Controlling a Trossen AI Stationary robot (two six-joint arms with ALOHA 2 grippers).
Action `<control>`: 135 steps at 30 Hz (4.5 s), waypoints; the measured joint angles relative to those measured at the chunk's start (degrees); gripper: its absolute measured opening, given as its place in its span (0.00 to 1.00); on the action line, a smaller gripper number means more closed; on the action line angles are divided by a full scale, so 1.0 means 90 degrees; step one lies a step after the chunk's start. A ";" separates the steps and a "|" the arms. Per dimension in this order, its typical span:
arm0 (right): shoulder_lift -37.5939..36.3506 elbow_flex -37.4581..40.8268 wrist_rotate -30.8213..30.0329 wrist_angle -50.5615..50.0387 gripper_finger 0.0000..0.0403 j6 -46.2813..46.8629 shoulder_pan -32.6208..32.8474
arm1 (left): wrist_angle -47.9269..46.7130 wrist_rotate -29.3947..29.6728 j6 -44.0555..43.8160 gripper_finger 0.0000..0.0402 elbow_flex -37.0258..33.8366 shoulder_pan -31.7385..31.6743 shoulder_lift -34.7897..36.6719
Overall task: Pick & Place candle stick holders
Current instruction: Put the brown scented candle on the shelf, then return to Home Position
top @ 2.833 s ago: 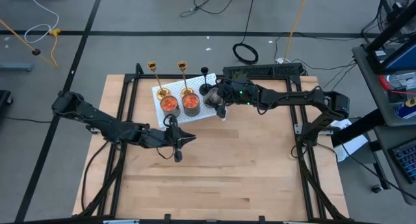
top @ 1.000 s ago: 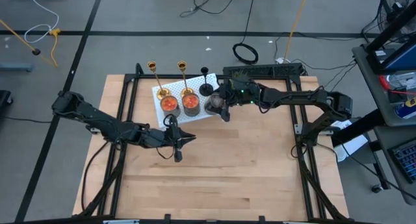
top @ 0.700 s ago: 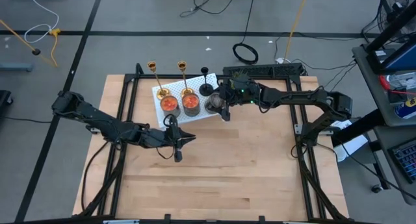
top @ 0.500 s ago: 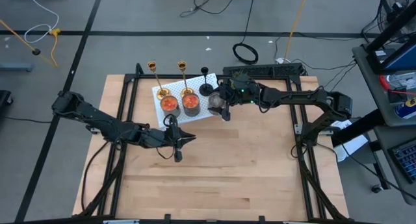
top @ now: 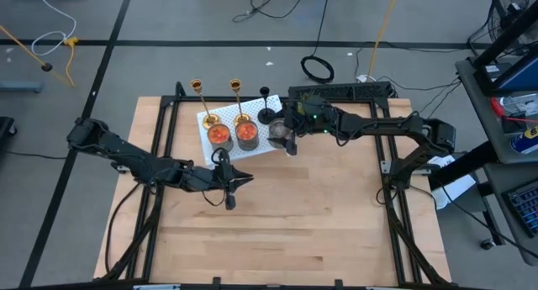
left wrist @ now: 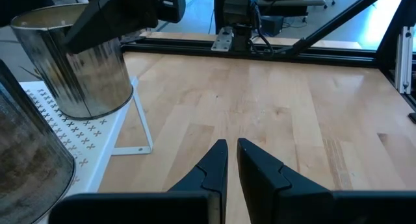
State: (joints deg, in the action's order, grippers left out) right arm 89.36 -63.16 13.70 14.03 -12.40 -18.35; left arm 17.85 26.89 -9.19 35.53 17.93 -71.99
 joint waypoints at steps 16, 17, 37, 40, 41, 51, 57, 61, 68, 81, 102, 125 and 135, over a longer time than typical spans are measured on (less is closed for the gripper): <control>-0.0759 0.0005 -0.0044 0.0202 0.89 -0.0417 0.0050 | 0.0002 0.0000 0.0000 0.10 0.0000 -0.0002 0.0000; -0.0887 0.0005 -0.0037 0.0125 0.89 -0.0418 0.0062 | 0.0001 0.0000 0.0000 0.10 0.0000 0.0000 0.0000; -0.2269 0.1175 -0.0042 -0.1667 0.21 0.1126 0.0724 | 0.0001 0.0000 0.0000 0.10 0.0000 0.0000 0.0000; -0.2242 0.1900 -0.0252 -0.0773 0.07 0.1347 0.0719 | 0.0000 0.0000 0.0000 0.10 0.0000 -0.0002 0.0000; -0.2244 0.2117 -0.0470 -0.0504 0.04 0.1370 0.0719 | 0.0000 0.0000 0.0000 0.10 0.0000 -0.0002 0.0000; -0.2016 0.3166 -0.1682 0.1538 0.01 0.1602 0.0704 | 0.0000 0.0000 0.0000 0.10 0.0000 -0.0002 0.0000; -0.1538 0.3179 -0.1686 0.1917 0.00 0.1634 0.0695 | 0.0047 0.0000 -0.0001 0.10 0.0000 -0.0002 0.0000; -0.1371 0.3179 -0.1686 0.2099 0.00 0.1629 0.0623 | 0.0049 0.0000 0.0000 0.10 0.0000 0.0000 0.0000; -0.1133 0.3179 -0.1684 0.2632 0.00 0.1619 0.0425 | 0.0046 0.0000 0.0000 0.10 0.0002 -0.0002 -0.0002; -0.1101 0.3177 -0.1486 0.2862 0.00 0.1631 0.0284 | 0.0141 0.0000 -0.0147 0.10 0.0002 0.0000 -0.0002; -0.1049 0.3122 -0.1339 0.2729 0.00 0.1993 0.0493 | 0.0429 0.0187 0.0186 0.10 0.0002 -0.0002 -0.0002; -0.2174 0.2820 -0.1333 0.1182 0.00 0.1482 0.0636 | 0.0213 0.0655 0.0323 0.10 0.0000 0.0022 0.0318; -0.4043 0.2824 -0.1327 -0.0616 0.00 0.0786 0.1236 | -0.1108 0.0692 0.0798 0.10 0.0002 0.0194 0.2131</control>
State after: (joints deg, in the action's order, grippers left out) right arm 52.98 -37.74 1.76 8.49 -5.33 -7.22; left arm 7.87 33.12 -2.01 35.55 19.68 -52.80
